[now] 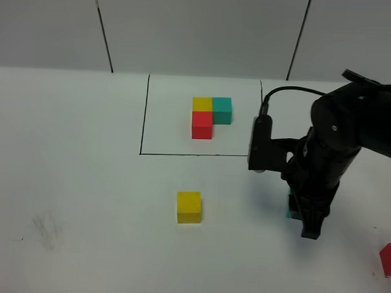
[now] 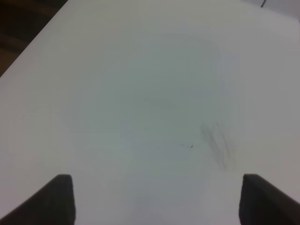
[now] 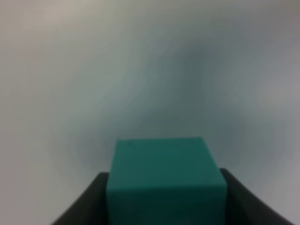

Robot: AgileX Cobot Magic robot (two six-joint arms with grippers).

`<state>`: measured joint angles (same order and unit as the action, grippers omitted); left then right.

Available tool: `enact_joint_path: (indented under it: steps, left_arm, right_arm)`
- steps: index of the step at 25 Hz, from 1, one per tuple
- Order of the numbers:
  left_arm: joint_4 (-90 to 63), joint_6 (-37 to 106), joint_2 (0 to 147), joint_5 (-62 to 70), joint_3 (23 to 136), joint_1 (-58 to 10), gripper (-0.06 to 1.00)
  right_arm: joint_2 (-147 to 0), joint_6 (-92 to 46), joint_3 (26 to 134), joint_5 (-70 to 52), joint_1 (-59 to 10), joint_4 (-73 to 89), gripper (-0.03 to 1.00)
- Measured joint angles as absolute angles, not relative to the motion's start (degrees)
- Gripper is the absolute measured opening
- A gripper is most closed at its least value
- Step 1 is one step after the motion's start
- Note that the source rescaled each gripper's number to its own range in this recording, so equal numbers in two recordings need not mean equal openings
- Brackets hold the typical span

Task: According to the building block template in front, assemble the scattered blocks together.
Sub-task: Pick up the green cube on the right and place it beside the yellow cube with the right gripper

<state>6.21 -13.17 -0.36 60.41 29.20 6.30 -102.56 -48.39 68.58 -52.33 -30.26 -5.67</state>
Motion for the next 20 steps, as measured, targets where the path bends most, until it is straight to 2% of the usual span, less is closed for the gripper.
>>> enact_joint_path:
  steps: [13, 20]
  left_arm:
    - [6.2, -13.2, -0.4, 60.4, 29.2, 6.3, 0.65]
    - [6.2, -13.2, -0.4, 60.4, 29.2, 6.3, 0.65]
  right_arm:
    - [-116.5, -53.8, 86.0, -58.4, -37.0, -4.6, 0.25]
    - [-119.8, -55.3, 90.3, -58.9, -38.9, -4.4, 0.25]
